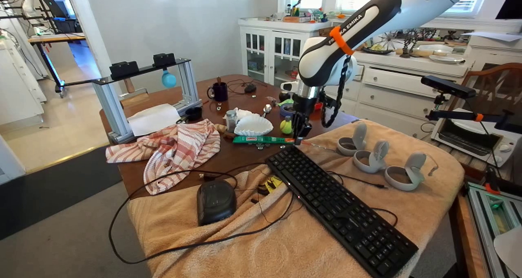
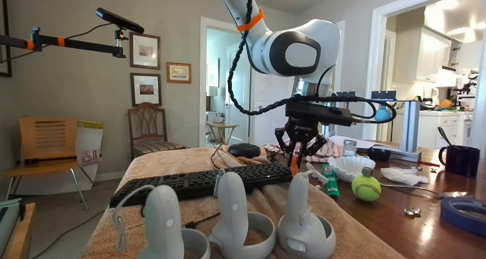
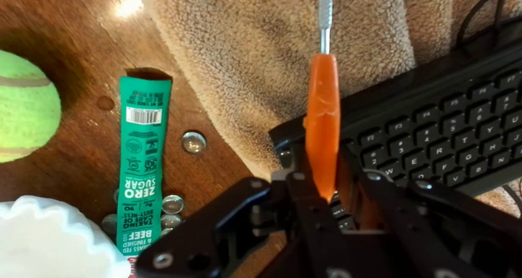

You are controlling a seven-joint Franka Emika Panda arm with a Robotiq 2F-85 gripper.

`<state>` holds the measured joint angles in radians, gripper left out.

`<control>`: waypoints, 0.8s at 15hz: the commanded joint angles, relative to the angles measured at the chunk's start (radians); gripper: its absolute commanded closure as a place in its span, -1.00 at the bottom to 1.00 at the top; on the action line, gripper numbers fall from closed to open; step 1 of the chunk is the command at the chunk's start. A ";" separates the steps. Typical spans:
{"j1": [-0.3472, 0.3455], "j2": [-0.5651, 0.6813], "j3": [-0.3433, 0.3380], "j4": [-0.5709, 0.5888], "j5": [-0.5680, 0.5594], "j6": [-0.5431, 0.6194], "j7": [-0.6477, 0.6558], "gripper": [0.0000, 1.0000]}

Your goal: Place the fish slice underneath one console.

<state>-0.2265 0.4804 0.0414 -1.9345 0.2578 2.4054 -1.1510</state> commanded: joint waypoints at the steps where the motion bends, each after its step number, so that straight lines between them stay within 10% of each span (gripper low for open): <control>1: 0.007 0.022 -0.011 0.050 -0.055 -0.085 0.043 0.90; 12: 0.015 0.059 -0.016 0.130 -0.116 -0.216 0.066 0.90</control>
<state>-0.2249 0.5170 0.0413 -1.8317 0.1821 2.2335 -1.1203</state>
